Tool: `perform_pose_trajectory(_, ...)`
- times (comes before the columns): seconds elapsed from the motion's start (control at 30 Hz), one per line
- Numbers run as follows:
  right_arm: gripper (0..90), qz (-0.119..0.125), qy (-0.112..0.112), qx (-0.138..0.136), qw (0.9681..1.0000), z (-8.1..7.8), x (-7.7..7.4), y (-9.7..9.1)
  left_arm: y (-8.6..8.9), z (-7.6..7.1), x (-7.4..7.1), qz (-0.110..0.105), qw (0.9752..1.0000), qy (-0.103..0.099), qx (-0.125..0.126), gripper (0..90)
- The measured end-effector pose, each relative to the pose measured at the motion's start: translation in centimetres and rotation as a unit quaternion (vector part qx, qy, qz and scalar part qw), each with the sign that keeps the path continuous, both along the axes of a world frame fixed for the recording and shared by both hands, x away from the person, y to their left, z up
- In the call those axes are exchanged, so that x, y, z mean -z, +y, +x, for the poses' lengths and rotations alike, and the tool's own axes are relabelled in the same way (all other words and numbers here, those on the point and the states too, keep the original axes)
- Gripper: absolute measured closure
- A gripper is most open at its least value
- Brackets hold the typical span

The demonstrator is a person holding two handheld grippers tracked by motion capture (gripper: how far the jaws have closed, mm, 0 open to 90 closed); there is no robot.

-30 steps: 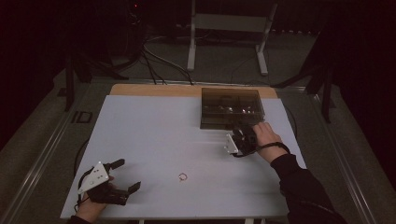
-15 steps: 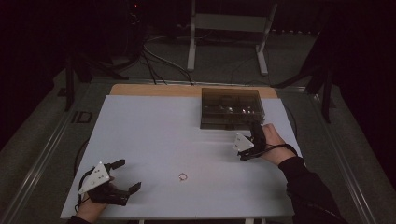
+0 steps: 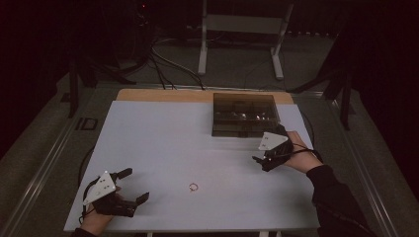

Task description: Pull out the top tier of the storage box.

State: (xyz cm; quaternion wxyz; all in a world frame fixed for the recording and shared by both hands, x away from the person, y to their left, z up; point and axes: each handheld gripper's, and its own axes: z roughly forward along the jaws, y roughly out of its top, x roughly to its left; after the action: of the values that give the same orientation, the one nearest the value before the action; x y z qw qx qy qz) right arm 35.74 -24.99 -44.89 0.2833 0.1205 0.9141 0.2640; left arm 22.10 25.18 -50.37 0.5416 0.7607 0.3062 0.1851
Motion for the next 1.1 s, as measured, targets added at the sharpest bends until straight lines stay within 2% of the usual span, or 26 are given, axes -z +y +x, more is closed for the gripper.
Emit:
perform_pose_trajectory(0.03, 2.2, 0.0, 0.0, 0.0, 1.0, 0.0, 0.0, 0.0, 0.0, 0.0, 0.0, 0.0, 1.0, 0.0, 0.0, 0.0)
perform_pose_trajectory(0.07, 2.2, 0.013, 0.033, -0.005, 0.9993, 0.4, -0.5, -0.3, 0.0, 0.0, 0.0, 0.003, 1.0, 0.001, -0.001, 0.0)
perform_pose_trajectory(0.17, 2.2, 0.005, 0.04, -0.014, 0.9991, 0.8, -0.9, -0.4, 0.0, 0.1, 0.0, -0.001, 1.0, 0.0, -0.002, 0.0)
perform_pose_trajectory(0.3, 3.8, 0.024, 0.053, -0.023, 0.9981, 1.5, -1.4, -0.5, 0.0, 0.0, 0.1, 0.002, 1.0, 0.002, 0.0, 0.0)
perform_pose_trajectory(0.4, 3.8, 0.021, 0.062, -0.025, 0.9975, 1.9, -1.5, -0.6, 0.0, 0.0, 0.0, 0.0, 1.0, 0.0, -0.001, 0.0)
perform_pose_trajectory(0.43, 3.7, 0.02, 0.082, -0.022, 0.9962, 2.3, -1.6, -0.6, 0.0, 0.0, 0.1, 0.0, 1.0, 0.001, 0.0, 0.0)
perform_pose_trajectory(0.5, 3.7, 0.018, 0.09, -0.02, 0.9955, 2.4, -1.6, -0.5, 0.1, 0.0, 0.1, 0.003, 1.0, 0.003, 0.0, 0.0)
perform_pose_trajectory(0.6, 3.8, 0.019, 0.103, -0.035, 0.9939, 3.0, -1.9, -0.4, 0.2, 0.1, 0.0, -0.004, 1.0, 0.001, -0.004, 0.0)
perform_pose_trajectory(0.77, 5.3, 0.017, 0.104, -0.047, 0.9933, 3.7, -2.6, -0.6, 0.1, 0.1, 0.0, -0.002, 1.0, 0.002, -0.001, 0.0)
perform_pose_trajectory(0.8, 5.3, 0.017, 0.107, -0.044, 0.9931, 4.0, -2.7, -0.6, 0.2, 0.1, 0.0, -0.002, 1.0, 0.002, -0.001, 0.0)
perform_pose_trajectory(0.9, 5.4, -0.002, 0.127, -0.041, 0.9911, 5.0, -2.9, -0.6, 0.2, 0.0, 0.1, -0.003, 1.0, 0.003, -0.003, 0.0)
perform_pose_trajectory(0.97, 5.7, -0.009, 0.12, -0.044, 0.9918, 5.4, -3.1, -0.6, 0.2, 0.1, 0.1, -0.004, 1.0, 0.003, -0.002, 0.0)
perform_pose_trajectory(1.1, 6.3, -0.014, 0.124, -0.043, 0.9913, 6.1, -3.6, -0.5, 0.1, 0.1, 0.1, 0.0, 1.0, 0.005, 0.0, 0.0)
